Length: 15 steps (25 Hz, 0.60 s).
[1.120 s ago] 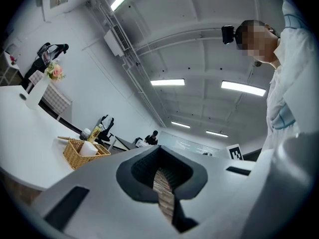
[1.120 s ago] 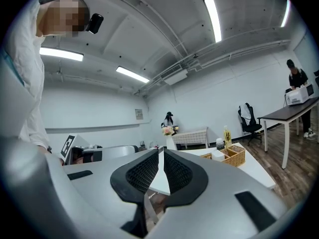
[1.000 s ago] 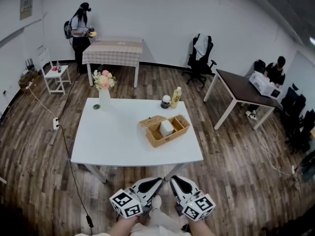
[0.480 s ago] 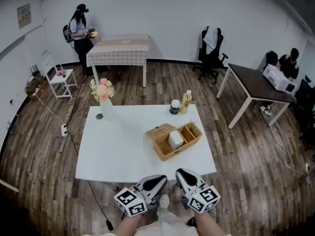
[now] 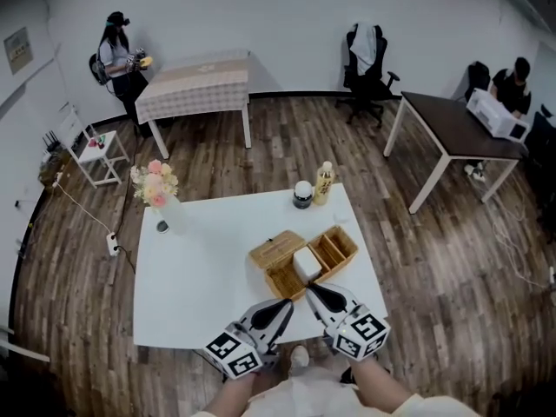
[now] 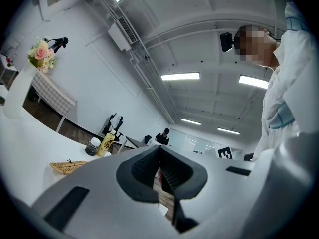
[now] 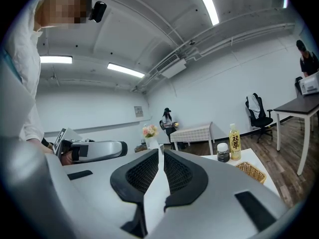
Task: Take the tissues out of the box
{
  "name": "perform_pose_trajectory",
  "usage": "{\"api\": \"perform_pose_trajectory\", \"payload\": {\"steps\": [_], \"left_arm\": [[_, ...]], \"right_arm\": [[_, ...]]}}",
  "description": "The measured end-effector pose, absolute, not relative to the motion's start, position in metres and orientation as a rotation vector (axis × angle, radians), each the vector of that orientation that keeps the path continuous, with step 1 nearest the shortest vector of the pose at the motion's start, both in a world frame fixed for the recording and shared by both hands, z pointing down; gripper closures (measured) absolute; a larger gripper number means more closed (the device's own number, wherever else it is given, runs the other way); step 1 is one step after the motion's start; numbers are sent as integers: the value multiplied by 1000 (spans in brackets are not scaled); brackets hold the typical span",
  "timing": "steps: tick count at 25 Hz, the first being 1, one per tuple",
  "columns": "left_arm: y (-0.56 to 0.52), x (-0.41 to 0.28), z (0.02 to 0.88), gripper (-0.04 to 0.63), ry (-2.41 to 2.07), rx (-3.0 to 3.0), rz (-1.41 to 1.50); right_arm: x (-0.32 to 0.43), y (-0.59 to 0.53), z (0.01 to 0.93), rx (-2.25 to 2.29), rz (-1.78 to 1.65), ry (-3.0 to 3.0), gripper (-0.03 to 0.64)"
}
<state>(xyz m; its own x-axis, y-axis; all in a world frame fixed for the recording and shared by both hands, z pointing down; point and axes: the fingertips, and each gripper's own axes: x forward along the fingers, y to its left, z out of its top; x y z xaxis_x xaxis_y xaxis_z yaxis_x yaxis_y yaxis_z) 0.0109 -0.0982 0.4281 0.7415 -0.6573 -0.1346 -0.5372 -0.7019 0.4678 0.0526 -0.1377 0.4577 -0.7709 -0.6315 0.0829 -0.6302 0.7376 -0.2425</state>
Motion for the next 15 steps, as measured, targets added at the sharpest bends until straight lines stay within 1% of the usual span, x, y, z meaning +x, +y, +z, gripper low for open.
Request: {"api": "perform_pose_trajectory", "payload": {"steps": [15], "left_arm": [[-151,29,432,595,-897,2547,-356]], "right_arm": [[64,-187,468,-1059,-441,2941,580]]}}
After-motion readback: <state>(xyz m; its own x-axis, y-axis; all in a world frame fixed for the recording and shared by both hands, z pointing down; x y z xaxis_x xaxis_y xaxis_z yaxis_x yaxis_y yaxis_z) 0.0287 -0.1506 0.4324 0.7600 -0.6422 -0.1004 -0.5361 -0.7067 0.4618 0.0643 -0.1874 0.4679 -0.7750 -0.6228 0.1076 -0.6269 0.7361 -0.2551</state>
